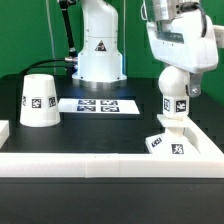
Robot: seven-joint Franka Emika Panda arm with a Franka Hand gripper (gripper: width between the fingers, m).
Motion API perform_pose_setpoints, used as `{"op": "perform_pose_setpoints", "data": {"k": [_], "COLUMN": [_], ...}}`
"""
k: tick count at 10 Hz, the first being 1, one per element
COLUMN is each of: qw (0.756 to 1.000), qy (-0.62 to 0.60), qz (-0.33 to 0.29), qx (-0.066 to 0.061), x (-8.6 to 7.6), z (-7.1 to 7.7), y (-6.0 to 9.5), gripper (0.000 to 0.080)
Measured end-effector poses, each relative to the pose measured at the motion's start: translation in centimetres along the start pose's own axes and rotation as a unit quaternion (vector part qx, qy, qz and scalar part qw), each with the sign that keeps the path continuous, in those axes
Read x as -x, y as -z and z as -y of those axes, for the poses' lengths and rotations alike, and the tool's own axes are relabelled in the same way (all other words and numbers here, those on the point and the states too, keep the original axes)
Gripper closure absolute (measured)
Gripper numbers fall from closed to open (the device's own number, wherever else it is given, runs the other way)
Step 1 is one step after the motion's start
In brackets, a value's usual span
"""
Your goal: Assemble lamp
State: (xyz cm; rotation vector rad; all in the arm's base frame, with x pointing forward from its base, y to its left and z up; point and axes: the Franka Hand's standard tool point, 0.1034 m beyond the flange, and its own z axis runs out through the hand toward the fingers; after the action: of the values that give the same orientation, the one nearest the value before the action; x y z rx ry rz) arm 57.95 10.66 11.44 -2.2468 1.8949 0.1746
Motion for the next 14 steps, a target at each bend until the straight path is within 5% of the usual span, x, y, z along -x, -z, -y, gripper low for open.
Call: {"op": "perform_pose_setpoints", "data": {"k": [2, 8, 14], "qw": [0.993, 0.948, 0.796], "qy": [0.120, 0.317, 0.605], "qz": [-0.005, -0.003, -0.020], "qx": [0.011, 0.012, 0.030], "x": [0.32, 0.25, 0.04], "z": [-0.24, -0.27, 0.08], "y": [0.21, 0.12, 0.38], "gripper": [0.0101, 0.0101, 0.0101]}}
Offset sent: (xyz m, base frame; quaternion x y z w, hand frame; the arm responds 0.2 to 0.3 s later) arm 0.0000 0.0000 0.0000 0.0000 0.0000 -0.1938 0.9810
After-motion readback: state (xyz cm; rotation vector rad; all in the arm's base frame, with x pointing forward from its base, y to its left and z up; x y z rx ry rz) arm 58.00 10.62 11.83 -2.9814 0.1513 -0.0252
